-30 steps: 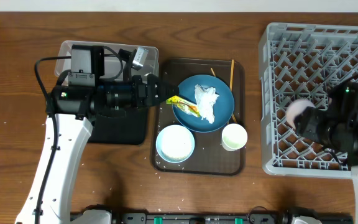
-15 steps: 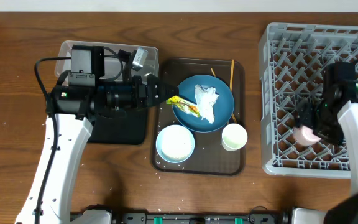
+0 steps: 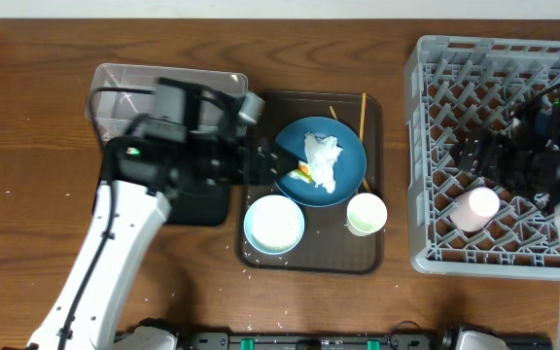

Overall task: Sort waste into correct bins and load items into the dishwasher rack
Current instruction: 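Lower the pink cup into the dish rack with the right gripper, then grasp the white cup on the brown tray with the left gripper, then lift the white cup and hand it to the right gripper, then place the white cup upside down in the dish rack with the right gripper, then grasp the rim of the white rice bowl with the left gripper, then carry the rice bowl with the left gripper over the black tray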

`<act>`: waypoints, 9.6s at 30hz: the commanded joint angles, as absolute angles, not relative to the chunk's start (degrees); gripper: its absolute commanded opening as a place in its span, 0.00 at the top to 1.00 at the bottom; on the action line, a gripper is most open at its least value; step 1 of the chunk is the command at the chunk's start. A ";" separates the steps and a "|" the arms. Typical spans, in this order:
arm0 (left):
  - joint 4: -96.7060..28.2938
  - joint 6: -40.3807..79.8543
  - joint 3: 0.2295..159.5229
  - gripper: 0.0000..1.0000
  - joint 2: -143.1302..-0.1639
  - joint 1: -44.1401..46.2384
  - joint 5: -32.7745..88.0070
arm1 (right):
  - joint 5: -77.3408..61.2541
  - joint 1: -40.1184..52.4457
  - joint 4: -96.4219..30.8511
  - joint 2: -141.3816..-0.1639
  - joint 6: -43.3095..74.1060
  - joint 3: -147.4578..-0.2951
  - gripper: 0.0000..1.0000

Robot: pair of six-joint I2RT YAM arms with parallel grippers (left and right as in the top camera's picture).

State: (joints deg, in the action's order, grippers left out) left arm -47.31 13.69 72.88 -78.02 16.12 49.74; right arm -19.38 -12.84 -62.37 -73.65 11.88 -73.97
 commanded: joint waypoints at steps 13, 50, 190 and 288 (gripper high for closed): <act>-35.97 12.75 73.36 0.31 -93.41 47.31 6.79 | -27.44 -12.34 -63.40 -63.11 13.19 -75.31 0.07; -35.20 15.20 77.25 0.94 -94.50 49.54 16.36 | -26.20 -12.36 -66.08 -63.26 12.75 -75.31 0.08; -55.13 15.55 76.77 0.43 -81.47 27.79 11.11 | -32.23 -16.29 -66.22 -69.49 7.77 -80.60 0.11; -58.52 19.97 71.92 0.94 -81.25 30.37 3.38 | -20.97 -12.45 -68.82 -69.01 15.35 -80.58 0.06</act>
State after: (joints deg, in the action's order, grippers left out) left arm -58.22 20.95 71.66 -82.70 32.21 4.43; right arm -20.97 -13.58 -68.75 -68.97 14.72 -80.14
